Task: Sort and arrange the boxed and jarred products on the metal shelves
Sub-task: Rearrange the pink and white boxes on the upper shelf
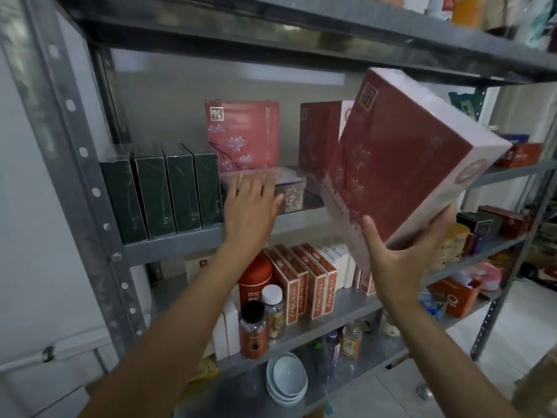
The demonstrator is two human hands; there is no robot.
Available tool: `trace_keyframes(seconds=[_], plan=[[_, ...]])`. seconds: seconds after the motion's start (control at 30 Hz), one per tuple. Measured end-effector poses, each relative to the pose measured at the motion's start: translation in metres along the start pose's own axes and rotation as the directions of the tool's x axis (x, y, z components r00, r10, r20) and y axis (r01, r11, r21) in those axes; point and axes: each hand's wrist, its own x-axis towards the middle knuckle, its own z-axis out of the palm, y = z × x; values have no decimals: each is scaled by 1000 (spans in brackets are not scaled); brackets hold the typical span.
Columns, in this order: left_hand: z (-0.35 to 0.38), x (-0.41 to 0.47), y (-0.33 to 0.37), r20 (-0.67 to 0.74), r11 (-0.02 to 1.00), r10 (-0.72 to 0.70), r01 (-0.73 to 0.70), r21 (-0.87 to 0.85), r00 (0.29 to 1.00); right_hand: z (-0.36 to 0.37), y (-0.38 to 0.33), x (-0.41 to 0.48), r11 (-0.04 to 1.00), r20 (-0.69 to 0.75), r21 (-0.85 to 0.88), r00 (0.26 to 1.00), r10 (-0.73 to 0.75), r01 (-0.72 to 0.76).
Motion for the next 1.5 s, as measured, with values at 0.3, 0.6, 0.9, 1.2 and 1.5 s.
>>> trace_keyframes(seconds=[0.3,0.6,0.9,1.2,1.5], plan=[[31,3,-1,-393,995,68,-35,90,917,28,29,20,995,68,-40,994,-85,88],[37,4,0,-411,989,70,-11,145,909,47,60,27,998,161,-45,987,-28,36],[43,5,1,-443,992,69,-16,122,894,78,86,64,880,163,-349,946,-281,322],[44,7,2,-452,993,41,14,118,891,118,103,76,727,210,-572,925,-317,379],[39,6,6,-410,985,-28,96,146,912,94,108,122,754,215,-488,898,-385,440]])
